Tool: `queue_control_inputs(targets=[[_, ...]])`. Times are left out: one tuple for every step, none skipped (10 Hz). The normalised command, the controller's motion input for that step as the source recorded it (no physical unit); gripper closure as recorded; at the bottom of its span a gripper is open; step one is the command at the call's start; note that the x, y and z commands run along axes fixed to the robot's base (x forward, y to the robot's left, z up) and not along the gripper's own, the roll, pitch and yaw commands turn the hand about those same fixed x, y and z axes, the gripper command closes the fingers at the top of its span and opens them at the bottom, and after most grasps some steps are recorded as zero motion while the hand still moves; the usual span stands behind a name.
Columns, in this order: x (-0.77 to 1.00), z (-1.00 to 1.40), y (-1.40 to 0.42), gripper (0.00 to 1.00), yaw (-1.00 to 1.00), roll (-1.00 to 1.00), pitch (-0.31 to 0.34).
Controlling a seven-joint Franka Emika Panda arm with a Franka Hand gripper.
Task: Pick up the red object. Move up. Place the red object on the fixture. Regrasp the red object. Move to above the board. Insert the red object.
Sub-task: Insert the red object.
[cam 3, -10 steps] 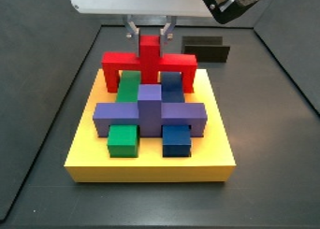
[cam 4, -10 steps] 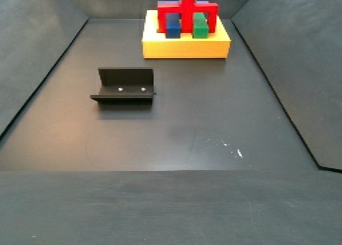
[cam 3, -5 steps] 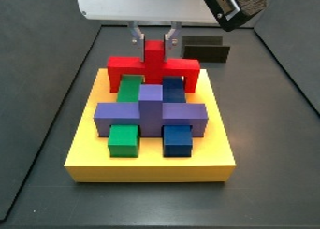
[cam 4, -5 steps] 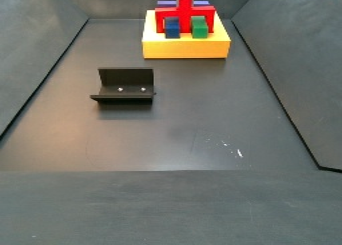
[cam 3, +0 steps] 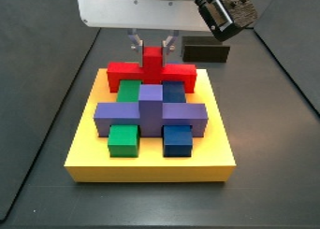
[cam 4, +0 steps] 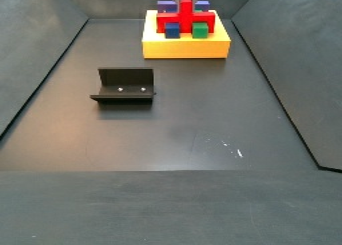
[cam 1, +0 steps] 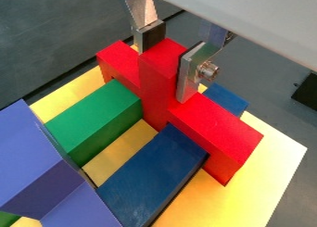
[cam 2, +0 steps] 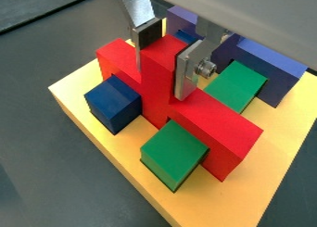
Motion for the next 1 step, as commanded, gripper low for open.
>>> queue_control_inputs(targets=[[0.00,0.00,0.00,1.00,0.00,0.00,0.000]])
